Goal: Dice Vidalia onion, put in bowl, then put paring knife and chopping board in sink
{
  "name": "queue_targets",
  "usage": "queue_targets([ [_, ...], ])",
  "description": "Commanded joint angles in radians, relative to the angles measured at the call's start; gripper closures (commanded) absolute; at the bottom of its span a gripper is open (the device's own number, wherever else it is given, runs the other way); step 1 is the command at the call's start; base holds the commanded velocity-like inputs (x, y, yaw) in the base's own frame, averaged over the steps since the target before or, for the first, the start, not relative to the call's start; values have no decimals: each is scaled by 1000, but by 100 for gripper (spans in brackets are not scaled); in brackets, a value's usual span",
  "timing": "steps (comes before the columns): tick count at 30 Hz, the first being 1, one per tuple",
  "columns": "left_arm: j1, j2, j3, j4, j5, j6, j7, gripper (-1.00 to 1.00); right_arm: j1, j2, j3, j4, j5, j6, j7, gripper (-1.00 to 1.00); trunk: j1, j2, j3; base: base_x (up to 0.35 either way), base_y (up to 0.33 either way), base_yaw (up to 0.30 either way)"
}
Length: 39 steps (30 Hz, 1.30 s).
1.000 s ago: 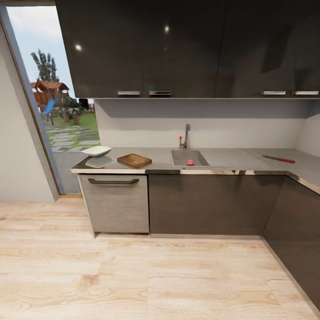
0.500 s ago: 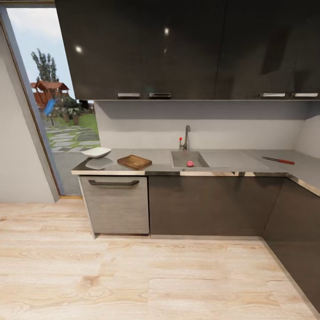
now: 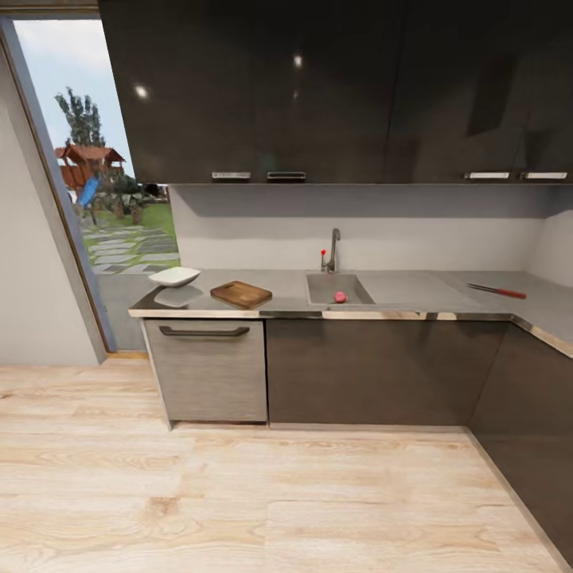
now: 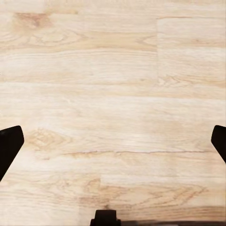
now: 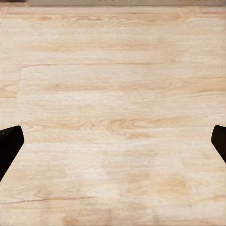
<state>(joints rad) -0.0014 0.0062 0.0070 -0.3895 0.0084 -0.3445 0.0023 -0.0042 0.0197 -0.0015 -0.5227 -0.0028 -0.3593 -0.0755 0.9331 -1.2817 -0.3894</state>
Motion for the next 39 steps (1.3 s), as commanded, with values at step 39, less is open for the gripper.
queue_targets([
  [39,0,1,1,-4,1,-2,0,-100,0,-1,0,0,0,-3,-3,-100,-150,273,121,0,0,0],
])
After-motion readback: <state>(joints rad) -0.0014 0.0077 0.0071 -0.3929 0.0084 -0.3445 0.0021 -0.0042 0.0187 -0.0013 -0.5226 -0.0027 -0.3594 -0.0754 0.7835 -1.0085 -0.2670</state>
